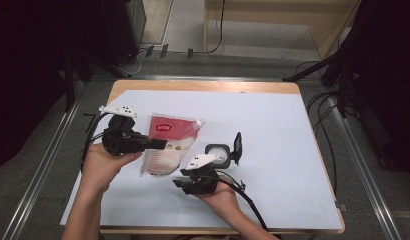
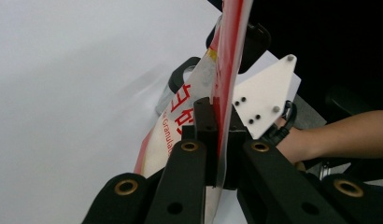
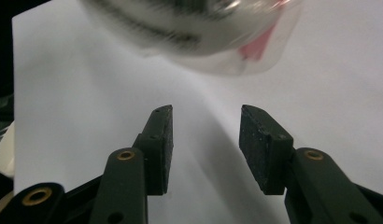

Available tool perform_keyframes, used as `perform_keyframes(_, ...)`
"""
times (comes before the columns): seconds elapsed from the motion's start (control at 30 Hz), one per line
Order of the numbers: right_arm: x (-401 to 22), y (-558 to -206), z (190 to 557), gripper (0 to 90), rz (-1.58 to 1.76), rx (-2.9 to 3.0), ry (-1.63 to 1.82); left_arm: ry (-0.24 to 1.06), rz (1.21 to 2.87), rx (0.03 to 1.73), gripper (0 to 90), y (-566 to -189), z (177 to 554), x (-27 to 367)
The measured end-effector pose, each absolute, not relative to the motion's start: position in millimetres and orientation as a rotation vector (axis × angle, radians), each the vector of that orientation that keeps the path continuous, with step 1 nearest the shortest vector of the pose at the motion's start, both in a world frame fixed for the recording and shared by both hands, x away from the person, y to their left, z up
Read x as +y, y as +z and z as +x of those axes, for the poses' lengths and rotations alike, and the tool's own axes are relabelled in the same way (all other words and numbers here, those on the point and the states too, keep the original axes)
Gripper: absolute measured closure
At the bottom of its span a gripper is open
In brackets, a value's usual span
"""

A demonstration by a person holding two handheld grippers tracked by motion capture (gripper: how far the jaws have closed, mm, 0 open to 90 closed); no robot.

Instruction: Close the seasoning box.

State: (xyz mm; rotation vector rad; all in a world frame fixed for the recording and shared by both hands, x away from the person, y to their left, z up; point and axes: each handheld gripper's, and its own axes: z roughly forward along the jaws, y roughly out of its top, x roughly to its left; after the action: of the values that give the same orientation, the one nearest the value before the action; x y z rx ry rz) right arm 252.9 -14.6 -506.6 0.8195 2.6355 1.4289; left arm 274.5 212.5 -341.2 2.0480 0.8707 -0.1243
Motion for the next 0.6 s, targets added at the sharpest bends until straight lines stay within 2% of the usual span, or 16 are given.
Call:
perform_keyframes(0.43,-14,-514,252,56.8,0.847,2.51,1.475,-0.229,2.007,0.831,90.0,-328,262,206)
perform_keyframes(0.6,-15,-509,246,57.5,0.798,2.447,1.557,-0.241,1.999,0.891,90.0,-336,266,204)
